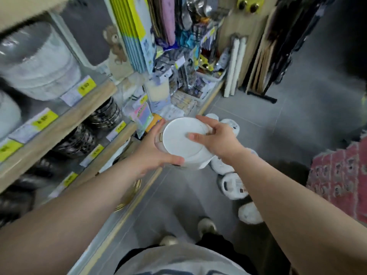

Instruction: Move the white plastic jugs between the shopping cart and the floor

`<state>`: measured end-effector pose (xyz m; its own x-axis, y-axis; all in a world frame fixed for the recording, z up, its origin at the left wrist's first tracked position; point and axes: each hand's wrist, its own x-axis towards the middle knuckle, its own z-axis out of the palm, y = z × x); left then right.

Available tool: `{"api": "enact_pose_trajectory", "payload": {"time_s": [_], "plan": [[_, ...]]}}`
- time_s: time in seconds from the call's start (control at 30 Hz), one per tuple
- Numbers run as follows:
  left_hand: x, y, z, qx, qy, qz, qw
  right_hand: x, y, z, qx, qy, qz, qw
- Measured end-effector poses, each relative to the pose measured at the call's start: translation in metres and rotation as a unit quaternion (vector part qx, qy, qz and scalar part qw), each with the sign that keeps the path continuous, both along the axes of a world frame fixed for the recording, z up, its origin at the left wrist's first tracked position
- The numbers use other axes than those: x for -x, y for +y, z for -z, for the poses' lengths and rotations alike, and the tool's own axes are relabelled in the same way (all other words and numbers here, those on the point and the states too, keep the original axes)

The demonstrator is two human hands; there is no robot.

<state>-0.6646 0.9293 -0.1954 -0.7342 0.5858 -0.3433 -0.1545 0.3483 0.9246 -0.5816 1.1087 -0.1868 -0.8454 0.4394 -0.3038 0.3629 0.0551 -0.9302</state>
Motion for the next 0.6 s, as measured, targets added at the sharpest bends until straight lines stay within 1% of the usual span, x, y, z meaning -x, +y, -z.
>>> {"api": "enact_pose_trajectory", "payload": {"time_s": [0.13, 0.27, 0.4, 0.53, 0.6], "plan": [[-0.003, -0.020, -0.010, -0.004, 0.039, -0.120, 0.992, 0.042, -0.004, -0.010, -0.005, 0.022, -0.117, 0.993], [-0.031, -0.055, -0.023, 0.005, 0.018, -0.253, 0.967, 0.071, -0.033, -0.023, -0.021, 0.029, -0.254, 0.967], [-0.075, -0.098, -0.032, -0.011, 0.023, -0.376, 0.926, 0.077, -0.087, -0.033, -0.045, 0.053, -0.382, 0.922], [-0.136, -0.153, -0.037, -0.048, 0.003, -0.472, 0.880, 0.062, -0.162, -0.036, -0.053, 0.085, -0.496, 0.862], [-0.172, -0.185, -0.040, -0.046, 0.005, -0.518, 0.854, 0.046, -0.207, -0.039, -0.055, 0.089, -0.544, 0.832]]}}
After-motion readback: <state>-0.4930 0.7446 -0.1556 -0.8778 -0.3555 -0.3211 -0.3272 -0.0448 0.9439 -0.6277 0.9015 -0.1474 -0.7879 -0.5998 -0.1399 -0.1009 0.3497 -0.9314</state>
